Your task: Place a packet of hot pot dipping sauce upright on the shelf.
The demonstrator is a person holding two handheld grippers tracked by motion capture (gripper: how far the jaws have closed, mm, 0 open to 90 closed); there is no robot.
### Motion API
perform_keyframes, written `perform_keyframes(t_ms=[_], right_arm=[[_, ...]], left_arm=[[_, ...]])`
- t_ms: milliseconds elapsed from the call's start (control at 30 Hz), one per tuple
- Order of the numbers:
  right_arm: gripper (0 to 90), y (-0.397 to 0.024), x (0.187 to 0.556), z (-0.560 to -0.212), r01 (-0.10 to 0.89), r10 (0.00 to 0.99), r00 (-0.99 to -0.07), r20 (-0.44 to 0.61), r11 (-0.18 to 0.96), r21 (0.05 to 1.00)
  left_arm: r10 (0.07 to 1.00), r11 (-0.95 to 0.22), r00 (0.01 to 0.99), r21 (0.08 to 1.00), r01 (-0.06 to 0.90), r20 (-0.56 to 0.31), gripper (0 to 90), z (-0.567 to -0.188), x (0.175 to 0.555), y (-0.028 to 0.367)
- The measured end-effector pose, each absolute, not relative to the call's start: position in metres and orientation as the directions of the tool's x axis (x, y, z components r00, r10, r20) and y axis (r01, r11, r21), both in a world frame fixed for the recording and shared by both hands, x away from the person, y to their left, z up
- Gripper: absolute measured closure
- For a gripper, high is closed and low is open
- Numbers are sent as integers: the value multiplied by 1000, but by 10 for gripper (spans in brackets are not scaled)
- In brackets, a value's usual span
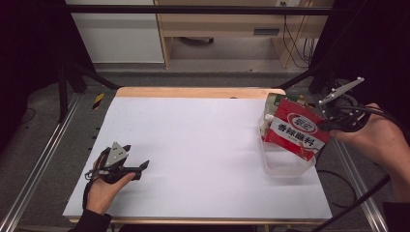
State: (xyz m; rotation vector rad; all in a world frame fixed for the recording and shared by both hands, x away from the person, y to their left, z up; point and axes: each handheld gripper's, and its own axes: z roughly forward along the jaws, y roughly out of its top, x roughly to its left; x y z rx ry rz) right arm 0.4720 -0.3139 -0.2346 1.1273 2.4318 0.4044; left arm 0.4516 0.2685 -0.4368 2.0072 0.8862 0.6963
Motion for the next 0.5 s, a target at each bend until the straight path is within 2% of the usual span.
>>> perform_keyframes(t_ms=[500], right_arm=[[900, -309, 476, -247, 650, 767, -593, -244, 635, 418]], left_arm=[[782, -425, 604, 840, 337, 153, 129, -437, 452, 268]])
